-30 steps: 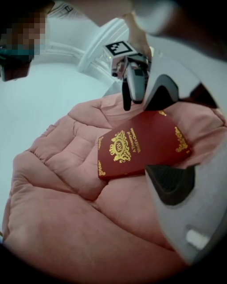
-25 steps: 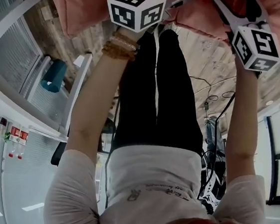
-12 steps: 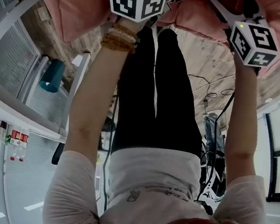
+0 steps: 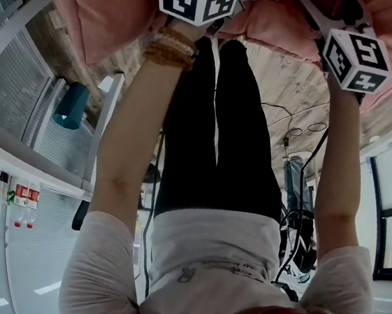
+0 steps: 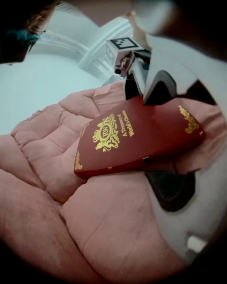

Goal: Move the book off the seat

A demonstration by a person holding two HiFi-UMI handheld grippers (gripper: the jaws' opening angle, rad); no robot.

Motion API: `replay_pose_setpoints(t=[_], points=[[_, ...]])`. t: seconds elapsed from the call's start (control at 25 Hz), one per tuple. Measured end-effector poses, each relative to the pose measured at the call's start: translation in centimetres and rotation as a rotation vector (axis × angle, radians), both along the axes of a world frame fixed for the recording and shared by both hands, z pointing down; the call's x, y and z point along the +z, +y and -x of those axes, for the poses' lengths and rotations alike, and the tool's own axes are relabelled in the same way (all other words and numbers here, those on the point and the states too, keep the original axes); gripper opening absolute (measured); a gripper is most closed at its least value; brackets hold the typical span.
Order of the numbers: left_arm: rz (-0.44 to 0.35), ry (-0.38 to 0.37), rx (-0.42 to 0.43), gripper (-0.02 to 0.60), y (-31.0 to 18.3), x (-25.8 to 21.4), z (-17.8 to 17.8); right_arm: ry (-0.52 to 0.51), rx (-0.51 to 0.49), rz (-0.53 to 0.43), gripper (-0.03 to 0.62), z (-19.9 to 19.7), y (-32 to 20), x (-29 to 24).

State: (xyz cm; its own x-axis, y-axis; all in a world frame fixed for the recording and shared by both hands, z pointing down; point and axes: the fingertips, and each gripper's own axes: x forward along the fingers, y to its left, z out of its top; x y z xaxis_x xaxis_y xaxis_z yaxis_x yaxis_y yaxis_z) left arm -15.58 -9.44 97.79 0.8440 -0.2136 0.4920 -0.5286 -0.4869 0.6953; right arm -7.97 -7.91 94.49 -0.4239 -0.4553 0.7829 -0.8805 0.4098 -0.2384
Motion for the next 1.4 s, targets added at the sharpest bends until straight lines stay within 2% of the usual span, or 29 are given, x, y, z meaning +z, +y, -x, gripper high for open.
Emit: replay_pose_setpoints(t=[0.24, 0.36, 0.52, 1.0, 1.4], points=[[-0.025, -0.007, 0.031, 0.454, -0.1, -0.3, -0.2, 0.034, 0.006, -0.010, 0.378, 0.3, -0.4, -0.1], [-0.022, -0.018, 0.008, 0.411, -0.5, -0.3, 0.1, 0.051, 0.001, -0.016, 0.353, 0.3, -0.6, 0.0], [-0.016, -0.034, -0.010, 0.394, -0.7, -0.4, 0.3, 0.064, -0.010, -0.031, 0.327, 0.3, -0.7, -0.2], [-0.028, -0.096, -0.044, 0.342, -1.1, -0.8, 0.6, 0.069, 0.003, -0.047, 0.313, 0.2, -1.1, -0.8], [-0.057, -0.119, -0.038, 0.337, 0.0, -5.3, 0.8, 0.070, 0.026, -0.080, 0.310, 0.3, 0.0, -5.3]])
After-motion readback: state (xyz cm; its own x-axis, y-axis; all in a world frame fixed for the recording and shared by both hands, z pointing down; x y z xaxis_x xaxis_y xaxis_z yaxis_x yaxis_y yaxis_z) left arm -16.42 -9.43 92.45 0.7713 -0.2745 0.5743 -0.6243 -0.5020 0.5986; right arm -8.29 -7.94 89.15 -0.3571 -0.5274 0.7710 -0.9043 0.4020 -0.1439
